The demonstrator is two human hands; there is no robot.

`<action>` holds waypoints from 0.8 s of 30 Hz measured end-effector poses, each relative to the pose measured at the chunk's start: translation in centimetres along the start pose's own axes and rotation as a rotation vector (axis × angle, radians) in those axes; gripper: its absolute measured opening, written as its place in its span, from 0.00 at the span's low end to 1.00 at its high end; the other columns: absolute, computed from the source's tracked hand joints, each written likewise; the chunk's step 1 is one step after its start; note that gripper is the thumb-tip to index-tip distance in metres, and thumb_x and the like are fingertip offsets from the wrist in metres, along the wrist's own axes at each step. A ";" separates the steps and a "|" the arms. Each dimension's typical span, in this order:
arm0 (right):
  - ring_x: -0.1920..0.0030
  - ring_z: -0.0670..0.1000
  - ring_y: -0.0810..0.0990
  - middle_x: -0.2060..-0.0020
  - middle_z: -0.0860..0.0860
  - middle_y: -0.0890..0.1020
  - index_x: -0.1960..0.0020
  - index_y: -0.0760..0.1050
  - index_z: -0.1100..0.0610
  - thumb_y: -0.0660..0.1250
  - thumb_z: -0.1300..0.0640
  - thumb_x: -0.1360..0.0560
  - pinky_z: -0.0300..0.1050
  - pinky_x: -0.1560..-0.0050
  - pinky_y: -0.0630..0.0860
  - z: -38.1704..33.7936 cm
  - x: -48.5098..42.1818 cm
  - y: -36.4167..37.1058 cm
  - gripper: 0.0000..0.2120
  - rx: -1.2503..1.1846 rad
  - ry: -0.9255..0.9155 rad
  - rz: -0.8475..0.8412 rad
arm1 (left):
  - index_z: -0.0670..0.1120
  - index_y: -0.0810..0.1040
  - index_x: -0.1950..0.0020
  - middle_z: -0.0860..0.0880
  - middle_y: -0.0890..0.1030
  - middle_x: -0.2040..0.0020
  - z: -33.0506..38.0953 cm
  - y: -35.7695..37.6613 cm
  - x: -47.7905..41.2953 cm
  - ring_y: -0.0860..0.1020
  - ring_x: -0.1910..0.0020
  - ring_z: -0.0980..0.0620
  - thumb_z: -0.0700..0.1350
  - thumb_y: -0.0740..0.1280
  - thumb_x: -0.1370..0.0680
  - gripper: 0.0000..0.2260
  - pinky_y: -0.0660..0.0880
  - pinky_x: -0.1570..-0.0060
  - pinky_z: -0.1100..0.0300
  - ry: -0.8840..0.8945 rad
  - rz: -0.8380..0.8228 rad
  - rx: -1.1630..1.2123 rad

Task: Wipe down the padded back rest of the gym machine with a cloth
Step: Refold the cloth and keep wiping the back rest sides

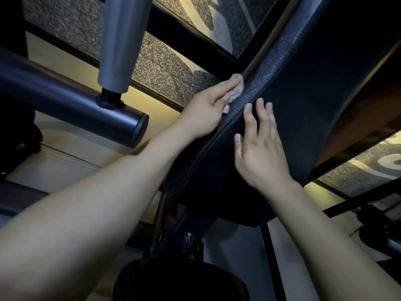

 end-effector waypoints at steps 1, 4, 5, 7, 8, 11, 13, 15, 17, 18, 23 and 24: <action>0.19 0.60 0.43 0.19 0.60 0.48 0.18 0.49 0.60 0.56 0.52 0.16 0.51 0.21 0.45 0.1 0.0 -0.2 0.31 0.003 -0.011 -0.016 | 0.45 0.71 0.24 0.51 0.70 0.24 0.1 -0.2 -0.5 0.65 0.24 0.58 0.38 0.58 0.15 0.19 0.58 0.26 0.70 0.015 -0.026 0.008; 0.19 0.60 0.43 0.19 0.60 0.47 0.18 0.48 0.60 0.57 0.52 0.16 0.52 0.20 0.45 0.2 0.0 -0.1 0.32 -0.007 -0.018 -0.021 | 0.42 0.71 0.24 0.51 0.71 0.25 -1.9 -0.9 2.6 0.69 0.27 0.59 0.35 0.56 0.14 0.18 0.62 0.28 0.69 -0.068 -0.043 0.106; 0.19 0.60 0.43 0.19 0.60 0.48 0.18 0.49 0.61 0.57 0.52 0.16 0.54 0.19 0.46 0.0 -0.1 0.1 0.31 -0.010 -0.014 -0.009 | 0.42 0.71 0.25 0.51 0.72 0.26 -3.1 -1.3 4.7 0.70 0.28 0.60 0.36 0.56 0.14 0.18 0.63 0.29 0.70 -0.121 -0.010 0.101; 0.19 0.61 0.43 0.19 0.61 0.47 0.18 0.48 0.62 0.57 0.54 0.16 0.58 0.19 0.49 -0.1 -0.1 0.6 0.31 -0.011 0.002 0.010 | 0.53 0.74 0.27 0.58 0.75 0.30 -5.1 -2.3 8.5 0.72 0.32 0.63 0.41 0.57 0.13 0.17 0.65 0.31 0.70 -0.211 0.073 -0.015; 0.19 0.62 0.43 0.19 0.61 0.47 0.18 0.48 0.62 0.57 0.54 0.16 0.59 0.19 0.49 -0.1 -0.1 0.7 0.31 -0.008 0.008 0.013 | 0.58 0.74 0.28 0.62 0.75 0.32 -5.8 -2.5 9.6 0.72 0.33 0.65 0.42 0.57 0.13 0.17 0.65 0.32 0.70 -0.235 0.103 -0.070; 0.19 0.63 0.44 0.20 0.63 0.48 0.19 0.49 0.63 0.57 0.55 0.16 0.59 0.20 0.50 -0.3 0.0 0.8 0.31 0.011 0.003 0.020 | 0.54 0.75 0.27 0.60 0.74 0.28 -4.3 -1.9 7.6 0.69 0.30 0.65 0.40 0.58 0.15 0.19 0.64 0.32 0.72 -0.178 0.101 -0.048; 0.19 0.63 0.45 0.20 0.63 0.48 0.19 0.49 0.63 0.58 0.54 0.17 0.59 0.20 0.50 -0.2 0.0 0.6 0.32 0.013 -0.001 0.016 | 0.49 0.76 0.27 0.56 0.71 0.26 -2.2 -0.4 5.4 0.65 0.27 0.63 0.37 0.59 0.16 0.19 0.60 0.30 0.73 -0.049 0.058 -0.055; 0.19 0.63 0.45 0.20 0.63 0.48 0.19 0.49 0.63 0.58 0.54 0.17 0.59 0.20 0.50 -0.1 0.0 0.4 0.32 0.015 -0.011 0.015 | 0.48 0.76 0.27 0.51 0.69 0.24 -1.4 0.4 5.1 0.63 0.23 0.57 0.35 0.60 0.17 0.20 0.58 0.24 0.65 0.059 0.038 -0.143; 0.19 0.63 0.45 0.19 0.63 0.48 0.19 0.49 0.63 0.58 0.54 0.16 0.58 0.19 0.50 -0.1 0.1 0.4 0.32 0.014 -0.021 0.016 | 0.48 0.74 0.25 0.47 0.67 0.22 -2.1 0.3 7.2 0.62 0.21 0.51 0.32 0.60 0.20 0.25 0.59 0.22 0.56 0.109 0.038 -0.248; 0.19 0.63 0.45 0.19 0.63 0.48 0.18 0.49 0.63 0.58 0.54 0.16 0.58 0.19 0.50 -0.1 0.1 0.4 0.32 0.013 -0.018 0.020 | 0.48 0.72 0.24 0.46 0.66 0.21 -2.8 0.3 8.8 0.61 0.20 0.49 0.31 0.59 0.21 0.27 0.58 0.22 0.54 0.115 0.042 -0.291; 0.19 0.63 0.45 0.20 0.63 0.48 0.19 0.49 0.64 0.57 0.55 0.17 0.59 0.20 0.50 -0.3 0.0 0.8 0.32 0.008 -0.002 0.042 | 0.43 0.66 0.21 0.44 0.62 0.20 -2.9 1.0 11.2 0.56 0.19 0.45 0.29 0.55 0.25 0.32 0.54 0.21 0.48 0.103 0.053 -0.401; 0.19 0.63 0.45 0.20 0.63 0.49 0.19 0.49 0.64 0.58 0.55 0.17 0.59 0.19 0.50 -0.3 0.0 0.8 0.32 0.008 -0.005 0.039 | 0.42 0.66 0.21 0.43 0.63 0.20 -2.3 1.1 9.4 0.57 0.19 0.43 0.30 0.53 0.25 0.31 0.54 0.21 0.50 0.117 0.035 -0.415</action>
Point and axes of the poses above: each hand's wrist, its own x-axis away from the middle knuckle, its own y-axis out of the palm, z = x × y, the point moved 3 cm from there along -x, towards the middle knuckle
